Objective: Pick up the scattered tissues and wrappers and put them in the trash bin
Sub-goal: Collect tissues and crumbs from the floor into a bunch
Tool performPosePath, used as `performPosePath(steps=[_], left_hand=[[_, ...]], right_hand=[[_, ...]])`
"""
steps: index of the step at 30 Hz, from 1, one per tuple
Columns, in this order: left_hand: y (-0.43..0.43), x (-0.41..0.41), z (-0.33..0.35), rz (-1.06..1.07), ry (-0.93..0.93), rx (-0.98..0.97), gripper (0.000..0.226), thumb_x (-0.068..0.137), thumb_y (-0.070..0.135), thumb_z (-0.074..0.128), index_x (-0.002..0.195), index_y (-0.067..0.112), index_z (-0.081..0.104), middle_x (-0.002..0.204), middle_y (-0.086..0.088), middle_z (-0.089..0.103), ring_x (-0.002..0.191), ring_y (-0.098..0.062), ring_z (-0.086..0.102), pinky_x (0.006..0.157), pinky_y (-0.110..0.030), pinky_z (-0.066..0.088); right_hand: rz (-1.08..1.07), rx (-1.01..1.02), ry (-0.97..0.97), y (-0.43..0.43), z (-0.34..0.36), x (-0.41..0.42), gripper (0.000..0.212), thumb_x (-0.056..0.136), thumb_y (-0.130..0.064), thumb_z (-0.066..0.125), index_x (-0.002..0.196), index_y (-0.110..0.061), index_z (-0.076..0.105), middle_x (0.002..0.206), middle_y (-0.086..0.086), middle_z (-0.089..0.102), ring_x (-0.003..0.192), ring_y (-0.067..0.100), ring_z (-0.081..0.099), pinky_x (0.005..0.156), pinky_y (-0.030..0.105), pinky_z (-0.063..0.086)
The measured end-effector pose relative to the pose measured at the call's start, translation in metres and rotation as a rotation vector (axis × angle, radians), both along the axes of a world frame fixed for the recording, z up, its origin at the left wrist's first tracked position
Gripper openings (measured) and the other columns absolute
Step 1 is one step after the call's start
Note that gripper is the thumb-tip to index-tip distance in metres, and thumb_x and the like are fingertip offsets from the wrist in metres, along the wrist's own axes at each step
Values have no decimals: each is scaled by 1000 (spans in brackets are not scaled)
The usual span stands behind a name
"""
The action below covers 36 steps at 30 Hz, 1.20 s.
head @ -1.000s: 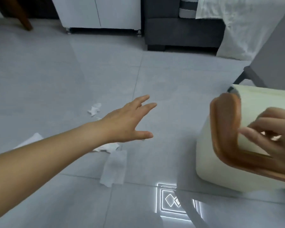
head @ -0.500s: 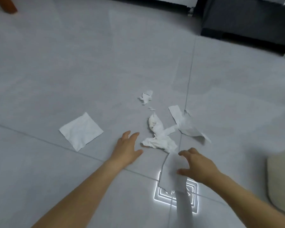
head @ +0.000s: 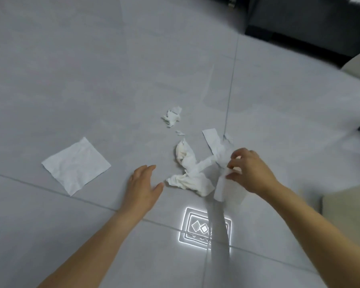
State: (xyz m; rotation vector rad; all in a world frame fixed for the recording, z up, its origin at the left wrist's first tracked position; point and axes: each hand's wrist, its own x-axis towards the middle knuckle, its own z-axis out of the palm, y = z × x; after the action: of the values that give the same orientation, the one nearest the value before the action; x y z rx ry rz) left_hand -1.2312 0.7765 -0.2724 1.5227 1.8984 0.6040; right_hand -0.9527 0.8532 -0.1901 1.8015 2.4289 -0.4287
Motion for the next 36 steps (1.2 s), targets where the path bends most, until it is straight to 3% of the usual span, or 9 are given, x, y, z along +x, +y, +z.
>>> performPosePath(steps=[4,9,14,16,18,21,25,32,36], left_hand=[[-5,-4,9,14,4,17,59,85,27,63,138,14,40,145,-11,33,135,-25,30,111,-29,21],[-3,3,25,-49,41,45,60,87,29,61,140,17,37,148,-9,28,135,-24,27,109,-25,19],[1,33,39,-124,23,50,61,87,30,61,140,18,35,149,-6,26,136,-22,26,108,-23,20],[3,52,45,-181,-15,61,64,84,30,64,140,20,35,148,-5,27,135,-23,27,109,-28,27],[6,72,52,-248,-22,77,67,83,34,65,140,23,34,149,-2,24,136,-21,25,109,-30,27],[11,102,65,-327,-39,95,72,81,39,66,142,29,29,152,4,17,139,-14,15,110,-29,20],[10,140,83,-468,-63,115,78,79,44,66,144,31,24,153,7,12,139,-11,11,110,-24,15],[3,175,128,-600,-53,220,69,85,49,57,143,34,23,151,12,12,138,-8,12,108,-21,15],[7,212,175,-673,-27,296,65,88,49,51,144,32,23,152,11,14,137,-4,11,106,-19,15]], right_hand=[[43,-95,-289,45,-20,2,19,84,-26,60,102,-23,65,145,1,34,123,28,37,90,41,45],[-63,-124,-91,18,-61,-2,21,90,-19,42,109,-13,47,99,11,62,79,29,57,62,33,40],[-92,-186,-99,-11,-51,27,8,85,-13,45,81,-16,51,88,9,59,87,30,59,74,36,46],[-76,-112,-93,-16,-37,37,22,82,-13,44,63,-22,38,68,0,48,74,29,54,78,36,42],[-29,-15,-59,-18,-20,41,25,77,-11,46,55,-19,35,56,-3,38,64,29,45,65,31,36],[2,35,35,-22,13,45,7,78,-15,52,78,-16,58,73,4,55,70,31,54,58,30,34],[22,94,150,-43,50,59,22,82,-14,54,103,-18,60,101,5,57,81,32,60,68,35,48],[100,167,96,-87,121,121,25,85,-11,51,105,-20,62,107,5,52,79,30,59,66,34,48],[139,221,115,-114,177,170,27,76,0,58,95,-16,68,93,5,59,70,22,60,63,24,43]])
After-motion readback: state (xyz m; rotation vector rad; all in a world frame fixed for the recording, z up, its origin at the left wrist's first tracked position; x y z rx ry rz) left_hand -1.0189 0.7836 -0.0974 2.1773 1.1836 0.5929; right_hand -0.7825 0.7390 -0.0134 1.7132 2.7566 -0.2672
